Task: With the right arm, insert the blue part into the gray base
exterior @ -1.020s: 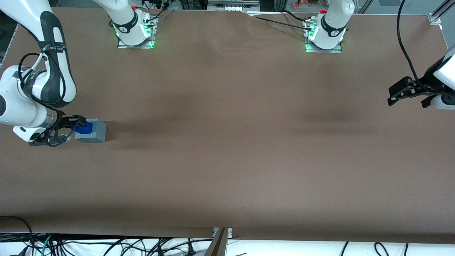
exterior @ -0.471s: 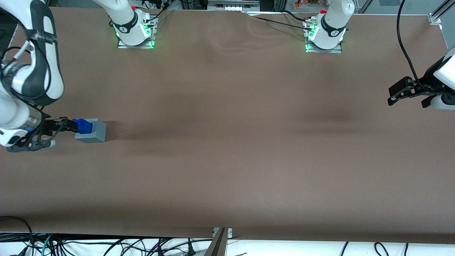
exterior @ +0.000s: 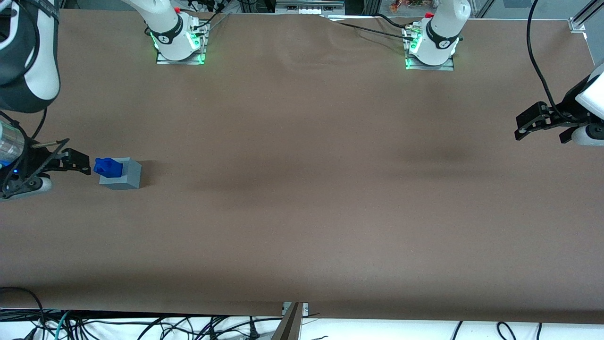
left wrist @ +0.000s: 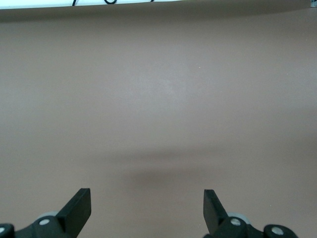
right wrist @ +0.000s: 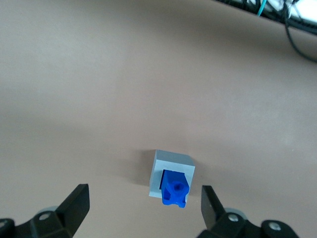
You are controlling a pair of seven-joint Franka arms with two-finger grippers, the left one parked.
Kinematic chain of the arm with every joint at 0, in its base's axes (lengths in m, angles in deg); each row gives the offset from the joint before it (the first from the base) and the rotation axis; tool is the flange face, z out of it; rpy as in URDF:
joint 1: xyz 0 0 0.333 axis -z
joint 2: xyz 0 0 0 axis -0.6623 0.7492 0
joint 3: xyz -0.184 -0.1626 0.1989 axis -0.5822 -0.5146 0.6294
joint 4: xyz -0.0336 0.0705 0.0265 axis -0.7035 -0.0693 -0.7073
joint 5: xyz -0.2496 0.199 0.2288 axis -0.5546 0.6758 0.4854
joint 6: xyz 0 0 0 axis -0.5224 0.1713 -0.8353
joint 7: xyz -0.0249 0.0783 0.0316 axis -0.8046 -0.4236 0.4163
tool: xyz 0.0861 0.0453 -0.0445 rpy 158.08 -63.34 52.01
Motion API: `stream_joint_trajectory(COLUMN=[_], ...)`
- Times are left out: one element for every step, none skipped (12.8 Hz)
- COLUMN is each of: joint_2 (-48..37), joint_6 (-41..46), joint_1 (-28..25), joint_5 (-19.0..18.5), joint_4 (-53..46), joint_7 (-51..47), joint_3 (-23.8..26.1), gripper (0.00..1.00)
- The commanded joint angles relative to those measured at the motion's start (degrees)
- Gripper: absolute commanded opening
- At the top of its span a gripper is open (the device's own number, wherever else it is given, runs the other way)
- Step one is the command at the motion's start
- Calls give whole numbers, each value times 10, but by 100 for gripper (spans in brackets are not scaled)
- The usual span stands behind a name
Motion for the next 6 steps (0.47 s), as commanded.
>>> stream_joint_trajectory(joint_2=[-1,-9,-19,-31,-40,-55], joint_6=[17,14,13,11,9,10], joint_1=[-1,0,7,28,64,106], joint_5=[-1,3,4,5,-2,-13], joint_4=[-38,-38,-37,-35,-32,-25], joint_7=[-7,-7,-8,-10,-8,-14], joint_3=[4,11,20,36,78,123], gripper=[100,100,100,100,100,100])
